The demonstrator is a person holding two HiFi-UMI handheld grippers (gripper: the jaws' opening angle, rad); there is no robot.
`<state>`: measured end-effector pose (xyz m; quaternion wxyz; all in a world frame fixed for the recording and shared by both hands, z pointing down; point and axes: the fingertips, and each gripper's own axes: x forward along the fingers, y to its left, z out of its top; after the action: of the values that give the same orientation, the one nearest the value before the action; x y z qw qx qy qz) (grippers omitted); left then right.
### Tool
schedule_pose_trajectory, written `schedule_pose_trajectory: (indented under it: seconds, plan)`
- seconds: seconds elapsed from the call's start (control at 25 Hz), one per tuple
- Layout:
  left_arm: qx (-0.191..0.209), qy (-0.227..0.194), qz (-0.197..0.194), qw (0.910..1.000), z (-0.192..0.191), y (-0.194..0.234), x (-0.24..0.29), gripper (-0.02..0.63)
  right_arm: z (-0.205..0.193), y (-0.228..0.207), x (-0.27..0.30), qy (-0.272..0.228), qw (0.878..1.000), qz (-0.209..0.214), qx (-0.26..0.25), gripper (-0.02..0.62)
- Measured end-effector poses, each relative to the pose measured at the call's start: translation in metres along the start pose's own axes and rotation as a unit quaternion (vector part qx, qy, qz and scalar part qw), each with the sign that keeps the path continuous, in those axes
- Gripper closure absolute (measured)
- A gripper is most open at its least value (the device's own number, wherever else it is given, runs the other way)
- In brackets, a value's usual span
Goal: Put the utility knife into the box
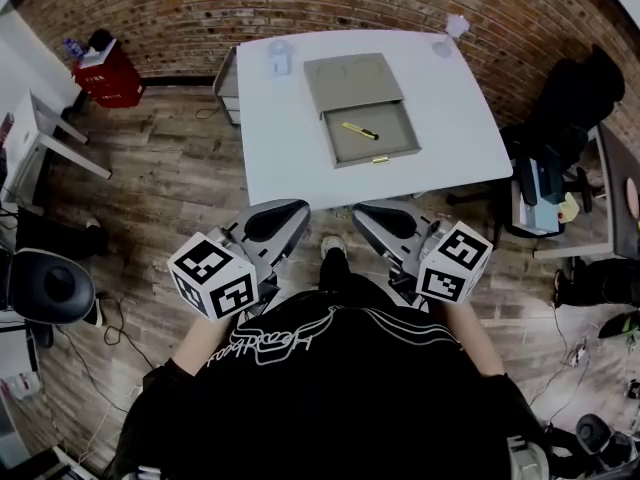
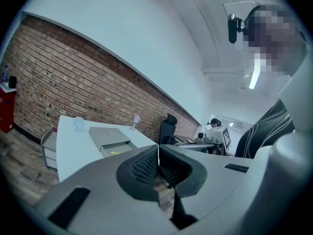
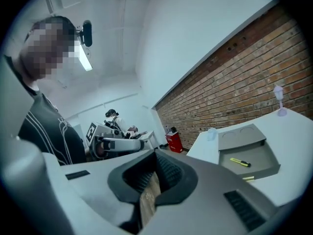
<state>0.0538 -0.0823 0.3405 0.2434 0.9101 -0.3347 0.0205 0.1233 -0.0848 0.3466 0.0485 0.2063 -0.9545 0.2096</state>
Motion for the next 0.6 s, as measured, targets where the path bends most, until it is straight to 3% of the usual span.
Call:
schedule_pose_trajectory:
  seconds: [0.6]
  plan:
    - [0.005,0.009,0.004,0.9999,-0.0018,0.0058,0.0076,0.575,-0.0016,-0.0098,-0.0037,0.005,1.000,-0.023,0.003,0.594]
